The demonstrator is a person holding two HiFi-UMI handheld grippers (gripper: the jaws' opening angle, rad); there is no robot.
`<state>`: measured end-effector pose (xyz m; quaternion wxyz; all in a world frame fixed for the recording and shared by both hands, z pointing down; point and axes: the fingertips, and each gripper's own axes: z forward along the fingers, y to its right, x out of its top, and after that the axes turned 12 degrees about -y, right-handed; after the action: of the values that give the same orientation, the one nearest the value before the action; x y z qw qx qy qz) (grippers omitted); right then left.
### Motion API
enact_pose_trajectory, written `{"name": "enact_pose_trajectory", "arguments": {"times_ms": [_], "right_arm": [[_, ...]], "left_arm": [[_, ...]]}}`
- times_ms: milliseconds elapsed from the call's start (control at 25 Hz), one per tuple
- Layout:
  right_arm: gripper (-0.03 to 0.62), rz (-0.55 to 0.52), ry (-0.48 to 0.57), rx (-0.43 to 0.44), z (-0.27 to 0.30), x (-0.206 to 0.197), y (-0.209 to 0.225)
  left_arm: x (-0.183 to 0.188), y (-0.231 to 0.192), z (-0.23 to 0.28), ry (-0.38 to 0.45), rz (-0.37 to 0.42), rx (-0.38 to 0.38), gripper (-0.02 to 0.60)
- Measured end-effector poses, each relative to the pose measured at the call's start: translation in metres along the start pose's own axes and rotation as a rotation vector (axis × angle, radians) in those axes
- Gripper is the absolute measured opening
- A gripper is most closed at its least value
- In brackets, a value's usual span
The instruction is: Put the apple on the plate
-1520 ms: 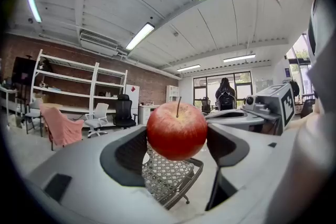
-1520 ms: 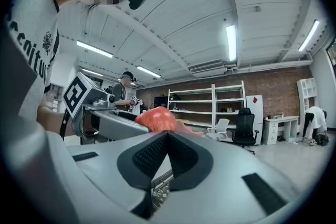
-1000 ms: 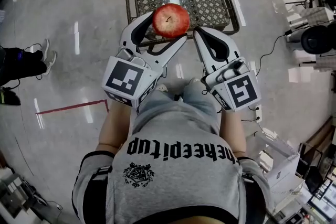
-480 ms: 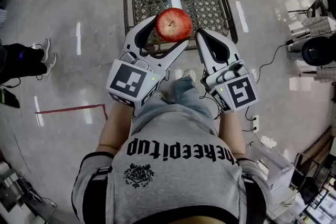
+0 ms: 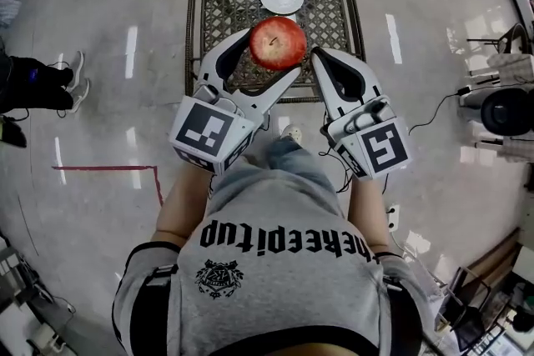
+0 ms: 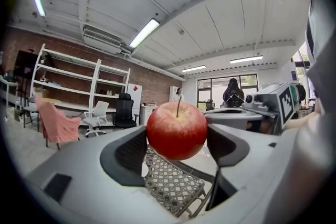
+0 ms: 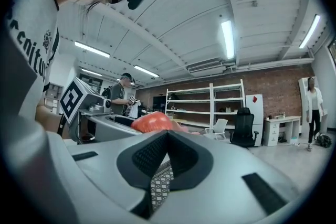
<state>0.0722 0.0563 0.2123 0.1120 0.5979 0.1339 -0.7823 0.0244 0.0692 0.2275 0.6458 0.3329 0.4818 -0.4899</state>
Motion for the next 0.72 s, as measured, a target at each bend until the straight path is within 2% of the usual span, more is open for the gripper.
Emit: {"name": "enact_pose_trajectory", "arguments": {"times_ms": [440,720], "right_arm": [[-0.003,0.021,0.018,0.105,0.002,-0.017,0.075],[-0.003,0.03,0.031,0.152,0.013,-0.025,0.095]], "left_arm": [[0.013,0.008,0.076,-0.016,-0.021,0.072,0.394],[0.011,0.003,0.096,-0.019,-0.031,0.113,0.394]]}}
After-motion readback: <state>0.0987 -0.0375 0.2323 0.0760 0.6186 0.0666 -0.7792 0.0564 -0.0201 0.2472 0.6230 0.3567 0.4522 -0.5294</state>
